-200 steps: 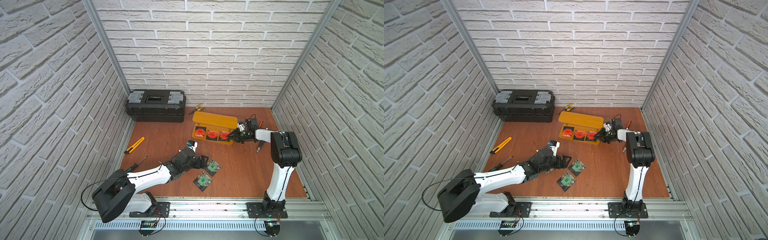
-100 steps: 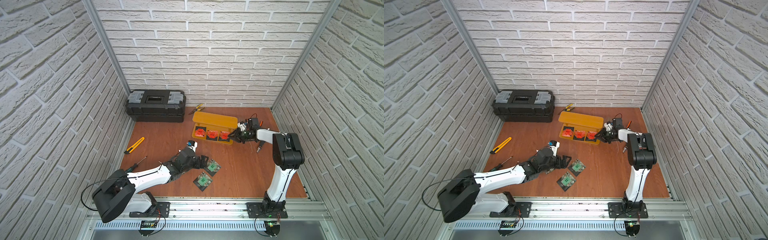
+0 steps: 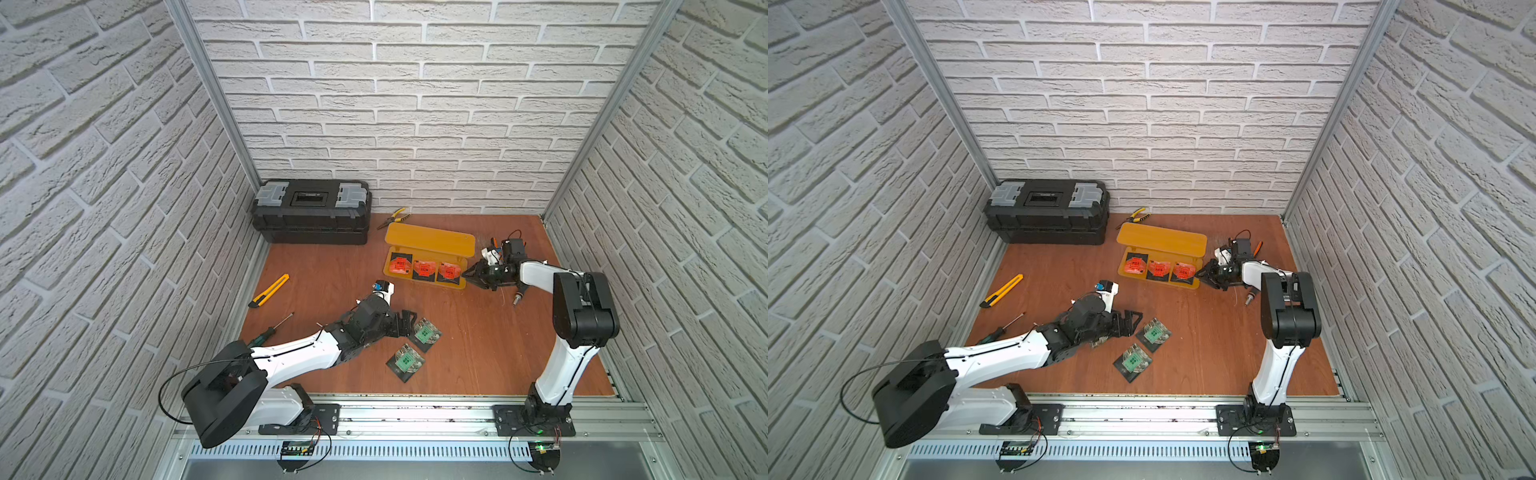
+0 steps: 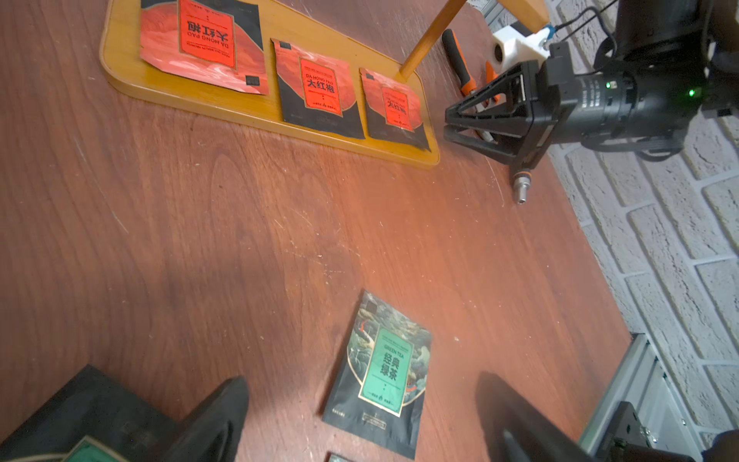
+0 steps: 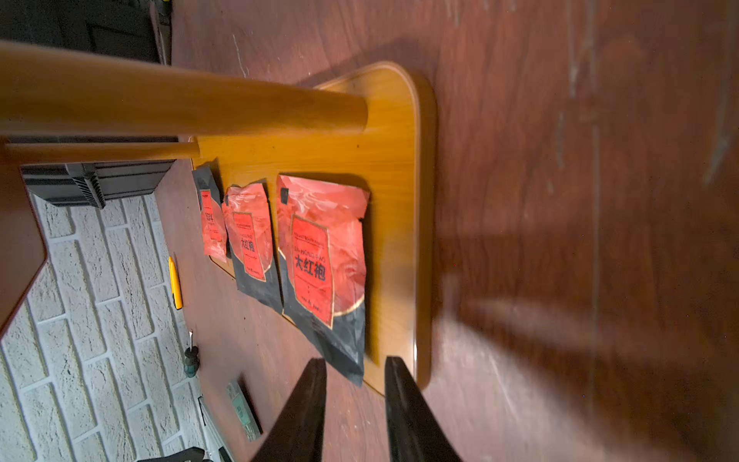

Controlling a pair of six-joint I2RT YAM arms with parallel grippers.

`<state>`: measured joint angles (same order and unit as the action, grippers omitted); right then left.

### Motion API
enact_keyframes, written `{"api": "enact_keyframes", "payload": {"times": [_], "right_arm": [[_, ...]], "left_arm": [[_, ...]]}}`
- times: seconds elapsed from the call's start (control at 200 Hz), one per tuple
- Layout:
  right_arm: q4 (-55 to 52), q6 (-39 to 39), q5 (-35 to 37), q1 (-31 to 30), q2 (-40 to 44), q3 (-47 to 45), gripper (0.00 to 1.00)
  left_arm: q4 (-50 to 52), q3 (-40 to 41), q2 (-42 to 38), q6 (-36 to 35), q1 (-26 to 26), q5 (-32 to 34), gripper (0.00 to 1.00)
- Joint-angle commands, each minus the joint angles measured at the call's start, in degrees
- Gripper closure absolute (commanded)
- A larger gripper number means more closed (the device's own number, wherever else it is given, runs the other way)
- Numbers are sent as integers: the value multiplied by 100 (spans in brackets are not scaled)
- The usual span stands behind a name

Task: Place the tea bags on the shelf by color
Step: Pick up the tea bag from the center of the board.

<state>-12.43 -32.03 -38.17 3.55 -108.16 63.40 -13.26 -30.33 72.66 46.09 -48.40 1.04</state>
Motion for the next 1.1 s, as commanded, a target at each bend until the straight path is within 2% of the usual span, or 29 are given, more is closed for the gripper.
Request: {"api": "enact_keyframes", "payload": {"times": [0.0,0.395,0.585,0.82,1.095], "right_arm": [[-13,180,107,40,460,-211,70],[-143,216,328,1,2033,-1459,69],[-399,228,486,-236,2976,-2014,68],[-557,-87,933,-1109,4080,-2596,65],[-264,-848,1410,-2271,4711,-3159,66]], "left_arm": [[60,105,-266,-97,50,137,5],[746,295,-982,-305,62,214,2],[691,455,-1204,-427,85,13,2],[400,457,-1005,-570,85,-378,1],[146,379,-559,-432,85,-485,2]]}}
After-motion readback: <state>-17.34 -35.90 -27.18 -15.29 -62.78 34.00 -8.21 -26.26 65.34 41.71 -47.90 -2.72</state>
